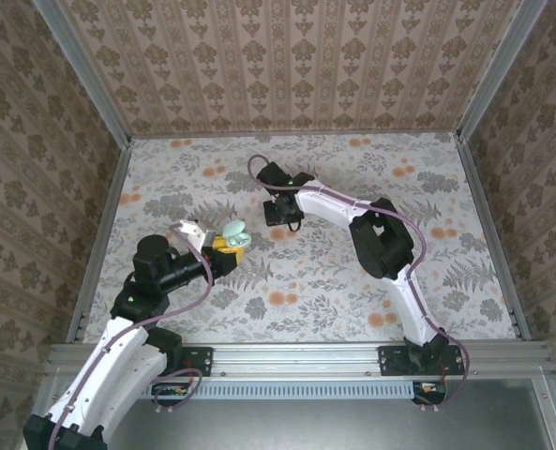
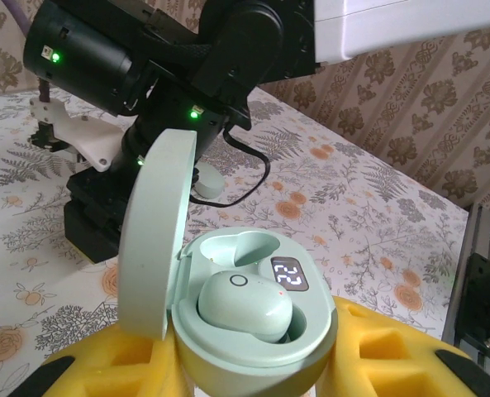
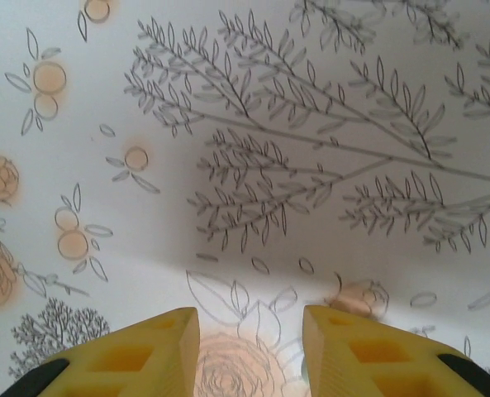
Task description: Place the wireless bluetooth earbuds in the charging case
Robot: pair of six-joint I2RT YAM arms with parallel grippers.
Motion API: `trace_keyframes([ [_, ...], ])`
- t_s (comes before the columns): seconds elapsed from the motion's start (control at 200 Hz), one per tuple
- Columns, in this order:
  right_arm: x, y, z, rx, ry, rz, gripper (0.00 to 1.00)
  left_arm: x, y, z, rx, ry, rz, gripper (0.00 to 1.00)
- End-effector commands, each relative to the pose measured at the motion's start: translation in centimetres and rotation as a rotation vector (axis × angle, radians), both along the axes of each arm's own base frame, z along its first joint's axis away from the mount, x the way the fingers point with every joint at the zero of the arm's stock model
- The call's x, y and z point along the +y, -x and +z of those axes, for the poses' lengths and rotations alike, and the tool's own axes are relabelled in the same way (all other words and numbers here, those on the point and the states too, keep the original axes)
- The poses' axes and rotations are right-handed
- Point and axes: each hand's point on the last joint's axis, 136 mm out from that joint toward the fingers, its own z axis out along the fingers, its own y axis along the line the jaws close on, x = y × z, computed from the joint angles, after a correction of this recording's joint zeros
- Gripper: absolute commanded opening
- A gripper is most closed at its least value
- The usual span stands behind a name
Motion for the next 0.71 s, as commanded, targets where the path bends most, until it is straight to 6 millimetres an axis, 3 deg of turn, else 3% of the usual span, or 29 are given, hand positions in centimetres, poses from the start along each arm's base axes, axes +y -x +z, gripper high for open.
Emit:
trace_keyframes([
  [0.0,-0.4,-0.6,-1.2,0.040,0.014,0.021,0.38,-0.1,0.2,1.3,-0.020,0.023,-0.002,0.17],
  [0.205,-1.0,-1.0,-2.2,0.101,-0.018,0.021,0.38,-0.3,0.4,1.2,-0.014,0.023,-0.011,0.17],
  [0.7,-3.1,3.6,-2.2,0.188,-0.028,0.044,0.39,-0.4,0.0,0.8,-0.013,0.019,0.023,0.17],
])
